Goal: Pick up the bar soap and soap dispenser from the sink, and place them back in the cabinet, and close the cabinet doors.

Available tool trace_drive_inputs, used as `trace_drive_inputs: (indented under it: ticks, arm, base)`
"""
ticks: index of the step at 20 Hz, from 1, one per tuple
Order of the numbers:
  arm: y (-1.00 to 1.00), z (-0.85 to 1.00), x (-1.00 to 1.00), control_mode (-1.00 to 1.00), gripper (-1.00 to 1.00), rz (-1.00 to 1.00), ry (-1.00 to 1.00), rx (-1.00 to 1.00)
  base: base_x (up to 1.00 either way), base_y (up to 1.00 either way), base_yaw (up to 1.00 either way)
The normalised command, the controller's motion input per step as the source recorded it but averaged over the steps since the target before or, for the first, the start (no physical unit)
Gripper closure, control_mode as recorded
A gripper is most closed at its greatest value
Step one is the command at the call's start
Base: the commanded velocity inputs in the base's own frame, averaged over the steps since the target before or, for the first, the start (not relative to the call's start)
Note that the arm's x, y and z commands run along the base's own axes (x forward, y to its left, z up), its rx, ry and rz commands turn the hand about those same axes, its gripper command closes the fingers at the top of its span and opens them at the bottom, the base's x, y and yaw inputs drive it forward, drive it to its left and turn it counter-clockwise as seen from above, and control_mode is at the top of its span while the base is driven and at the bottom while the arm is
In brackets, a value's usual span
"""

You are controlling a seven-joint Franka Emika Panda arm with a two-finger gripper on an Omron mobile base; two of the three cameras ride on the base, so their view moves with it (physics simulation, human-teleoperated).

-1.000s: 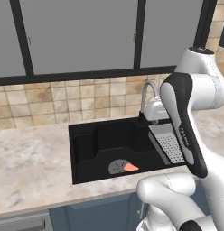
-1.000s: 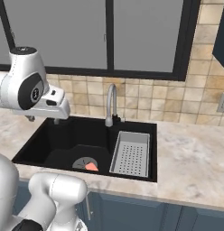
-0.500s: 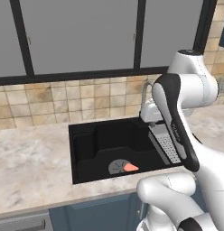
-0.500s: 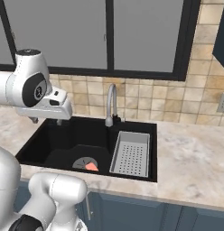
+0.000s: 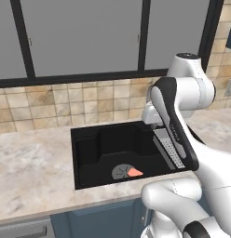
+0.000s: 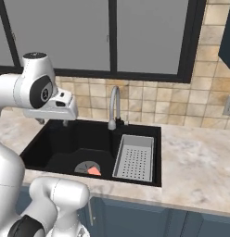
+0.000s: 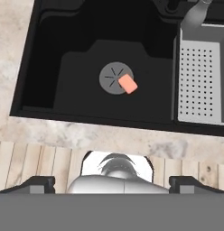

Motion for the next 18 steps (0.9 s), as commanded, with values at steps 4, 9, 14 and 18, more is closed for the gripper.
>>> trace_drive_inputs:
  ticks: [4, 9, 14, 18]
  arm:
    - [-0.02, -0.17, 0.17, -1.0, -1.0, 0.0, 0.0, 0.0]
    - [-0.04, -0.14, 0.18, -1.0, -1.0, 0.0, -0.02, 0.0]
    - [-0.02, -0.11, 0.18, -1.0, -1.0, 0.0, 0.0, 0.0]
    - [-0.03, -0.09, 0.24, -1.0, -1.0, 0.0, 0.0, 0.0]
  base:
    - [0.0, 0.0, 0.0]
    - [0.0, 0.0, 0.0]
    - [0.0, 0.0, 0.0]
    - [0.0, 0.0, 0.0]
